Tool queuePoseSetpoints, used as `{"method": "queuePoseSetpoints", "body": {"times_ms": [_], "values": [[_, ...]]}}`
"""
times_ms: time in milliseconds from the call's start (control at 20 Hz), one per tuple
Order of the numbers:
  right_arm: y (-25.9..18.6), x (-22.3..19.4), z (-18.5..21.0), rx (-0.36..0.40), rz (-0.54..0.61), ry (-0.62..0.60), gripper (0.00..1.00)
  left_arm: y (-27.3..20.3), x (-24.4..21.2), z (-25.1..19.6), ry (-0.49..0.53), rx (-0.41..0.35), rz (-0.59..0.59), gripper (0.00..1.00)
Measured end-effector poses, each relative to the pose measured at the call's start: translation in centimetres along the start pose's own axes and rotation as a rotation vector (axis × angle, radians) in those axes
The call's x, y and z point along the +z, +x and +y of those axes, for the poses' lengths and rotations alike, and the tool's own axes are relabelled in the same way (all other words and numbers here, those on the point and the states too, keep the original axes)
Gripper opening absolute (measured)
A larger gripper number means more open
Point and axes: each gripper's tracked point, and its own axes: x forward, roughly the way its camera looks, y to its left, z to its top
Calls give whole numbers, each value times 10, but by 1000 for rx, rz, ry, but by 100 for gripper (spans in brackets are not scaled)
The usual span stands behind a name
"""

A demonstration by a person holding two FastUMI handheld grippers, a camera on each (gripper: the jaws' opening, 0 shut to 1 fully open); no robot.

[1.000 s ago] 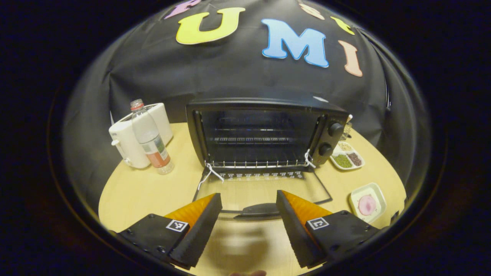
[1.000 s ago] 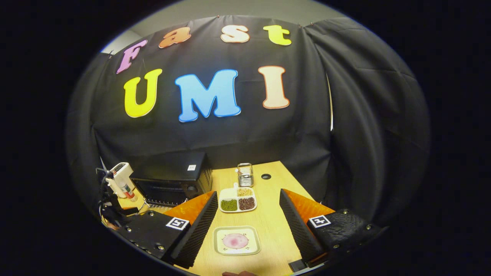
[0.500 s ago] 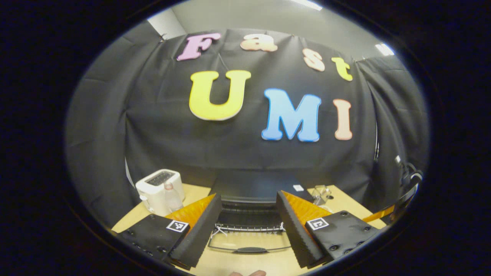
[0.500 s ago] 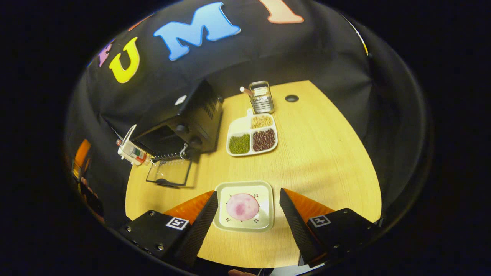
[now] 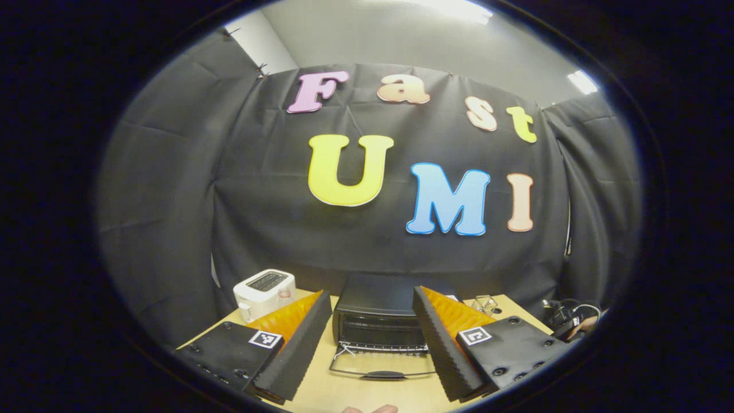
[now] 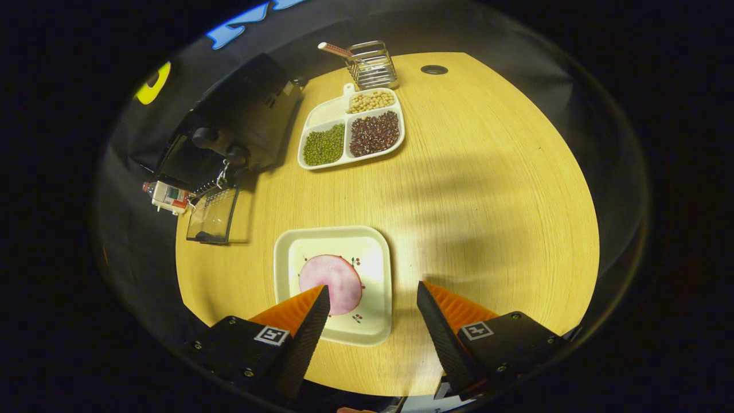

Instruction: Open the electric oven with the left hand, put the food in, and close the electric oven.

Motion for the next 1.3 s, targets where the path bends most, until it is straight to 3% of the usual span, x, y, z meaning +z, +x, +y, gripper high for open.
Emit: {"method": "queuePoseSetpoints", "body": {"times_ms": [150,200,350,400,500,550,600,650,700,800,850,900,950,1050,1250,1300], "values": [[11,-4,-7,-22,51,18,93,-8,-12,15,-12,34,35,100],[16,-7,-8,-28,65,21,84,-10,-16,18,-13,38,45,100],[23,-7,-15,-67,90,-13,84,-13,-18,25,-6,46,56,100],[22,-5,-13,-70,90,-19,73,-14,-23,25,-6,45,63,100],[24,-5,-14,-88,101,-53,72,-14,-25,27,-7,45,68,100],[26,-7,-14,-105,115,-77,67,-14,-26,27,-9,44,71,100],[29,-9,-15,-130,115,-117,66,-15,-28,27,-12,42,74,100],[22,-7,-24,-196,108,-160,72,-14,-29,27,-13,41,77,100],[21,-3,-21,-212,102,-177,29,-13,-31,26,-13,40,80,100],[28,-8,-22,-227,106,-209,32,-13,-33,27,-19,40,76,96],[47,-10,-23,-216,73,-169,33,-13,-34,27,-27,39,75,100],[55,-12,-21,-232,87,-130,6,-13,-36,25,-36,37,78,96],[67,-10,-26,-243,65,-131,5,-13,-38,25,-42,36,78,100],[85,-11,-41,-242,77,-146,1,-14,-39,29,-51,36,76,96],[81,-12,-76,-181,59,44,0,-15,-31,46,-52,31,60,93],[74,-16,-82,-156,55,89,0,-15,-28,51,-57,23,53,100]]}}
